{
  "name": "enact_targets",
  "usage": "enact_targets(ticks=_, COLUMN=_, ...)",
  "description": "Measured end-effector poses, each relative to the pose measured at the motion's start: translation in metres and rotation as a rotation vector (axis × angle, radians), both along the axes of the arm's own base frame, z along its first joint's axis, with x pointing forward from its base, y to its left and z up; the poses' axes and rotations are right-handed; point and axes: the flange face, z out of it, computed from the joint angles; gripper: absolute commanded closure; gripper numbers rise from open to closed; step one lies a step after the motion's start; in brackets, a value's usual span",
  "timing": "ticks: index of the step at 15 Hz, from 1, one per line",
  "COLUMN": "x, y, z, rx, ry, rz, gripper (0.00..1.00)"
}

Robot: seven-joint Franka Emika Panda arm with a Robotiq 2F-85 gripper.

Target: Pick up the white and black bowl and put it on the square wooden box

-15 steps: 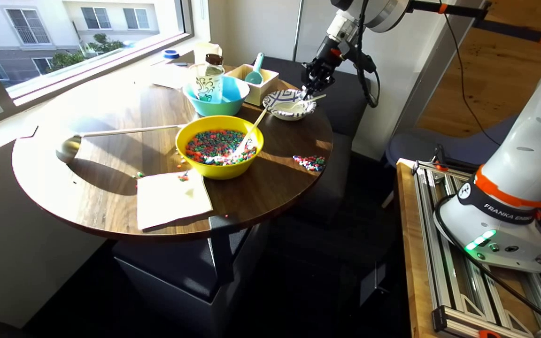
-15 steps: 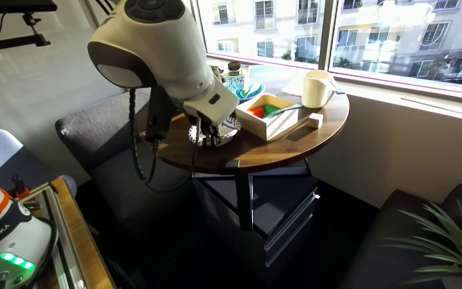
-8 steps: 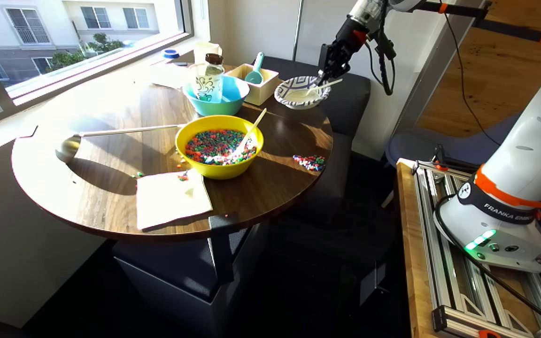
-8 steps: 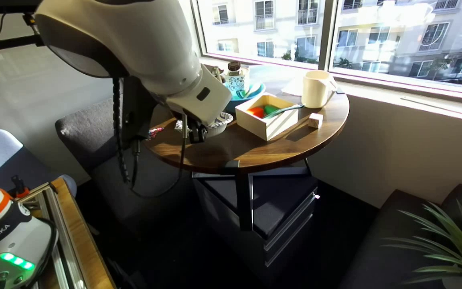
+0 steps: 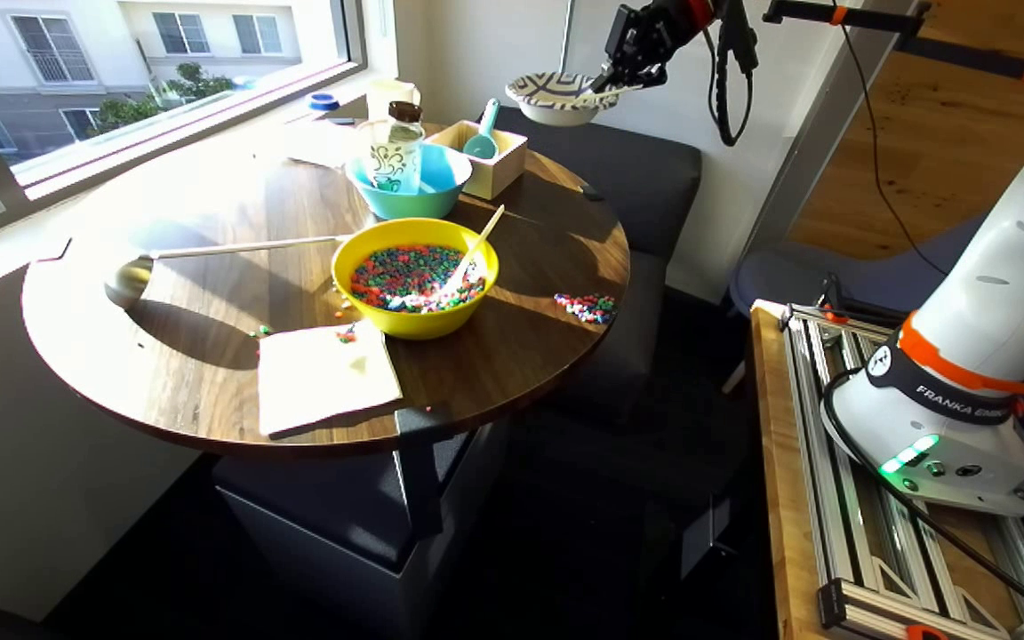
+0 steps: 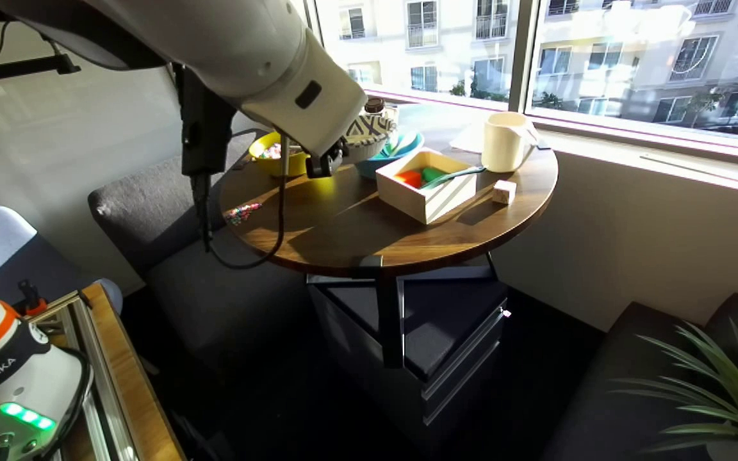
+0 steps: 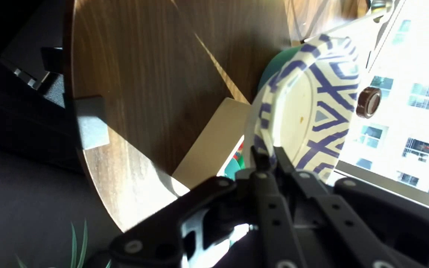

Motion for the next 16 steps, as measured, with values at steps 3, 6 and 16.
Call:
enact_targets(ticks=3, x=0.027, y=0.0, z=0.018, rx=0.012, ry=0.018, rz=-0.058, gripper=0.98)
enact_targets(ticks=6, x=0.061, y=0.0, z=0.03, rx=-0.006, ry=0.04, rz=-0.144, gripper=0.98)
enact_targets(ticks=16, x=0.133, y=0.01, z=-0.011, rx=-0.102, ry=0.177, rz=-0.233, gripper=0.98)
